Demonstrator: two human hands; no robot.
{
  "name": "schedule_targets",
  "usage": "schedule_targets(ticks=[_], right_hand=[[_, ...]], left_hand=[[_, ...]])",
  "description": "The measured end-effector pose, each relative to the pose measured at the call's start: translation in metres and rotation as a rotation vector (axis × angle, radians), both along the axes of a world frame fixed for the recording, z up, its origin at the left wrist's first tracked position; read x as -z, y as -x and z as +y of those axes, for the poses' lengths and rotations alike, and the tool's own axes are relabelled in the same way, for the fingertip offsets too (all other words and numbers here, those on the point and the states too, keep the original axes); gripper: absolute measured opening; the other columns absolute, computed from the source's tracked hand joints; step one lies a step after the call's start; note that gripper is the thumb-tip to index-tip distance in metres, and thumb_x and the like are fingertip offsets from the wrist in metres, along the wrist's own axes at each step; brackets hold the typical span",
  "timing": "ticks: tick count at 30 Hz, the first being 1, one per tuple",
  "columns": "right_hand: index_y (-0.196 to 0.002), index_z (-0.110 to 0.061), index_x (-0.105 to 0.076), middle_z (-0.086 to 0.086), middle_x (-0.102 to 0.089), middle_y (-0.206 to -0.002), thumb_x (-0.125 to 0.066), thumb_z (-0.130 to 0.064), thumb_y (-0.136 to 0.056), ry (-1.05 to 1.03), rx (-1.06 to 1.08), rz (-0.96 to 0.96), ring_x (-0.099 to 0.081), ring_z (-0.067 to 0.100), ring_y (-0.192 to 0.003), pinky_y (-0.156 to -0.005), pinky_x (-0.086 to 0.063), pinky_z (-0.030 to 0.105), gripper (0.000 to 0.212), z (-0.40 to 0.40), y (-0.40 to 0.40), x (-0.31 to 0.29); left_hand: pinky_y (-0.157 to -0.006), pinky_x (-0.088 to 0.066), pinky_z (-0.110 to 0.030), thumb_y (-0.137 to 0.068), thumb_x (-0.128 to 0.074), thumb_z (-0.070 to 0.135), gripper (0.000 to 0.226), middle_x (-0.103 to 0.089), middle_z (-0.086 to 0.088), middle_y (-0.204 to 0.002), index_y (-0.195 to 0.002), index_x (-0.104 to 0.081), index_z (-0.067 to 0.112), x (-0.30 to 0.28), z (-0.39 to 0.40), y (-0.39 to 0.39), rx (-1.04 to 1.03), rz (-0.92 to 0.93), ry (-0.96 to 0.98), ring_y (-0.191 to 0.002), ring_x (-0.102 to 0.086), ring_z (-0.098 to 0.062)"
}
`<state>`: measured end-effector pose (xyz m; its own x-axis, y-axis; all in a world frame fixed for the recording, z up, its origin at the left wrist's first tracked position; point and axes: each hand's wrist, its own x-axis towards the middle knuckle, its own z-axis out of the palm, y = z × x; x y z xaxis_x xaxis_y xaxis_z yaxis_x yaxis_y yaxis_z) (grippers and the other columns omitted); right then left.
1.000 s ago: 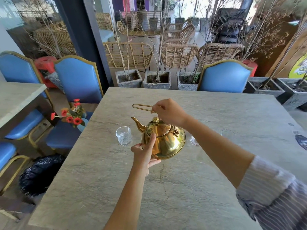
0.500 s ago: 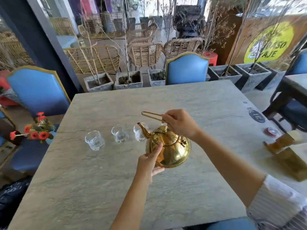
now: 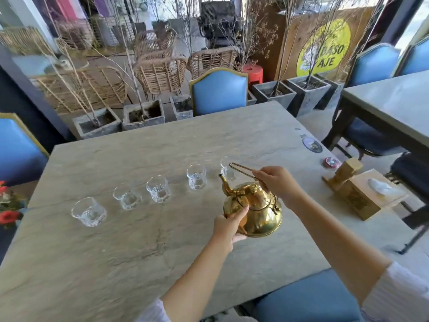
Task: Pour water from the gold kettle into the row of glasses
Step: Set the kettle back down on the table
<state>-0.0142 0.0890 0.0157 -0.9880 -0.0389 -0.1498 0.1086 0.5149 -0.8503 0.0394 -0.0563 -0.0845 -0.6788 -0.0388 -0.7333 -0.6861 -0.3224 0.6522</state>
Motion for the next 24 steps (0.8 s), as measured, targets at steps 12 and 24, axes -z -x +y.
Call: schedule_targets(ticks=[12,24], right_hand=[[-0.077,0.015,-0.063,0.007,-0.050,-0.054,-0.058,-0.028,-0.095,0.108,0.167,-0.008,-0.039,0.011,-0.043,-0.050,-0.034,0.025,0.047,0.079,0.017,0.032],[-0.066,0.009,-0.058,0.009,-0.046,-0.053,-0.058,-0.028,-0.095,0.108,0.074,-0.012,-0.036,0.016,-0.048,-0.055,-0.029,0.028,0.047,0.097,0.033,0.052]], left_hand=[[-0.087,-0.060,-0.047,-0.053,-0.096,0.041,0.093,-0.058,-0.014,-0.135,-0.128,-0.055,0.004,0.030,0.076,0.031,-0.008,0.017,0.005,-0.124,-0.058,-0.031],[-0.094,-0.056,-0.050,-0.060,-0.094,0.035,0.083,-0.058,-0.014,-0.133,-0.127,-0.056,0.005,0.052,0.096,0.038,-0.082,-0.006,0.032,-0.122,-0.057,-0.030]])
